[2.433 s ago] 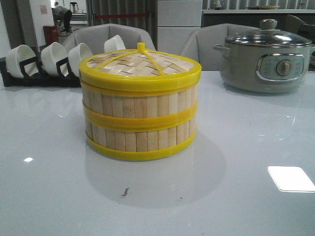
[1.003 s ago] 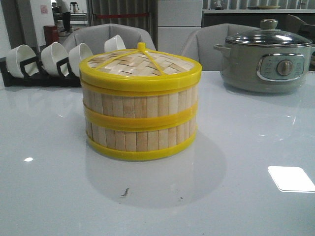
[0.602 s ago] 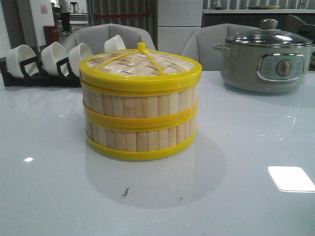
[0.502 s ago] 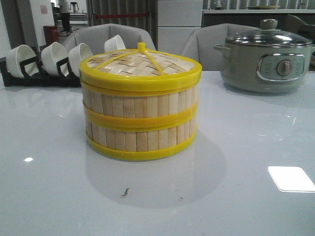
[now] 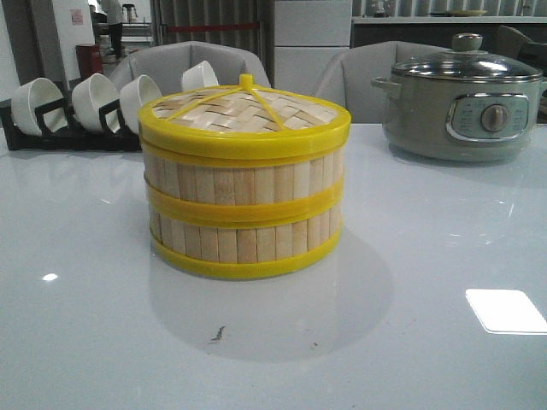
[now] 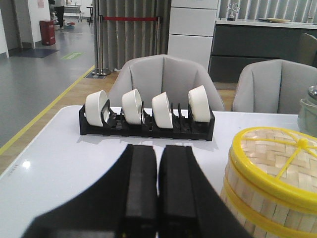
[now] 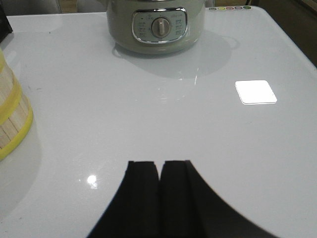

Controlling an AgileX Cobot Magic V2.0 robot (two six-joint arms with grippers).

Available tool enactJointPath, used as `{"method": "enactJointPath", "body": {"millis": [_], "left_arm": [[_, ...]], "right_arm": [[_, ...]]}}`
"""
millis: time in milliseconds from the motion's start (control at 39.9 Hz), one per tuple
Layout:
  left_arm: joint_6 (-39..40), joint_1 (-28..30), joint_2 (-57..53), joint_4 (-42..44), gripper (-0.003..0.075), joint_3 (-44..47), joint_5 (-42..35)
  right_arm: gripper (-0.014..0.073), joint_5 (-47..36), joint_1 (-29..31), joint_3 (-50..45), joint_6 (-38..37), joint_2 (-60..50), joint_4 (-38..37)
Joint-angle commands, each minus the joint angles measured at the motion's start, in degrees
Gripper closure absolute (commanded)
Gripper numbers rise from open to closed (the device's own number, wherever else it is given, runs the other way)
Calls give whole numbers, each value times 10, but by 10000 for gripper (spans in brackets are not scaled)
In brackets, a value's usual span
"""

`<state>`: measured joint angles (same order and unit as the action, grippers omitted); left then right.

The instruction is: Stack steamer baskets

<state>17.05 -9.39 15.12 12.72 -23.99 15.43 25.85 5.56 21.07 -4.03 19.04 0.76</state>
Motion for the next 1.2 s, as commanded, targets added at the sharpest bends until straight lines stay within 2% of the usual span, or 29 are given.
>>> {"method": "enactJointPath", "body": {"millis": [0, 100, 276, 577, 1179], "left_arm": [[5, 0, -38, -1, 631, 48, -94], [5, 0, -88, -11, 631, 112, -123], [5, 21, -164, -29, 631, 185, -128], [5, 40, -162, -12, 631, 243, -182], [5, 40, -161, -14, 631, 244, -204]], "right_arm": [[540, -43, 3, 16, 3, 2, 4], [540, -43, 3, 16, 3, 2, 4], [540, -43, 3, 16, 3, 2, 4], [540, -42, 3, 16, 3, 2, 4], [540, -40, 3, 16, 3, 2, 4]]}}
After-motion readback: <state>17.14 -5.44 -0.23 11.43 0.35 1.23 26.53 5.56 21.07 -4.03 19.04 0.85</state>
